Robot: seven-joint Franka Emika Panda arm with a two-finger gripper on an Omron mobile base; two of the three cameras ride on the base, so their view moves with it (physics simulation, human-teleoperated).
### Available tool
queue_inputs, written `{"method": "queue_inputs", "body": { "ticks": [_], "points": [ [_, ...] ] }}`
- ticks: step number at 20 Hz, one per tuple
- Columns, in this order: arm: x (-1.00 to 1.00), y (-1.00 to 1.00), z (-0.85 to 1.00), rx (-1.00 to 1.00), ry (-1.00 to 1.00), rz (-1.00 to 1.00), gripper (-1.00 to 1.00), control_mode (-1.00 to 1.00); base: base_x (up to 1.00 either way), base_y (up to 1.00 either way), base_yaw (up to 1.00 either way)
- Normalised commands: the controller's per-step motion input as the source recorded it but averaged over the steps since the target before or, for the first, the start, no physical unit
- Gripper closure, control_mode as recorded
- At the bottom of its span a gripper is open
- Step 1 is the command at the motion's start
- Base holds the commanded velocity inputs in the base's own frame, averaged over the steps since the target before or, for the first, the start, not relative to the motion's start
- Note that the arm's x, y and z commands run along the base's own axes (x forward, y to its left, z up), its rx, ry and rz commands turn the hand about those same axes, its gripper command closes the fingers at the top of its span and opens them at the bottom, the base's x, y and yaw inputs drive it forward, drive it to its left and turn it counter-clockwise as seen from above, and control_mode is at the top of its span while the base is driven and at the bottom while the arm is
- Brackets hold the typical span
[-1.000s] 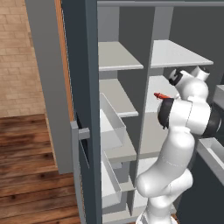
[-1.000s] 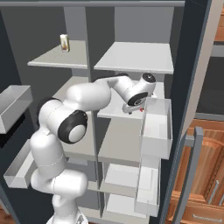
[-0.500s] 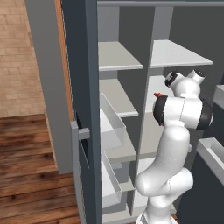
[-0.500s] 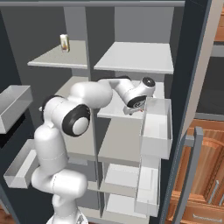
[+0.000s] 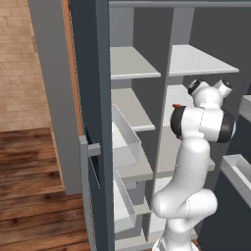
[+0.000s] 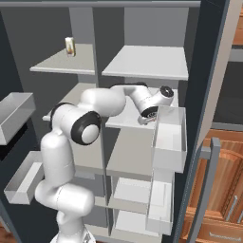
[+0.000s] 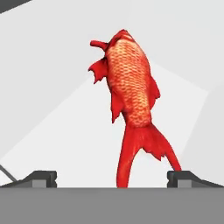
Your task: There's a fish in the fridge that needs to be moved to the freezer for freezing. Pick up the fish from the fridge, place it on any shelf in the freezer, and close the fridge and freezer doors when done.
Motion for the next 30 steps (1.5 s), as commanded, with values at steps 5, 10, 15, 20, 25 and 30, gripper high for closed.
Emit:
{"method": "queue_inputs", "body": {
  "ticks": [5, 10, 15, 20, 25, 30],
  "points": [
    [0.26, -0.04, 0.01, 0.0, -0.01, 0.0, -1.0, -1.0, 0.0, 0.0, 0.0],
    [0.45, 0.0, -0.08, 0.0, 0.0, 0.0, -1.0, -1.0, 0.0, 0.0, 0.0],
    [0.39, 0.0, -0.2, 0.0, -0.01, 0.0, -1.0, -1.0, 0.0, 0.0, 0.0],
    [0.28, 0.01, -0.52, 0.0, 0.0, 0.02, -1.0, -1.0, 0.0, 0.0, 0.0],
    [-0.04, 0.44, -0.9, -0.01, 0.0, 0.08, 1.0, -1.0, 0.0, 0.0, 0.0],
    [-0.8, 1.0, -1.0, -0.07, -0.08, 0.15, 1.0, -1.0, 0.0, 0.0, 0.0]
  ]
}}
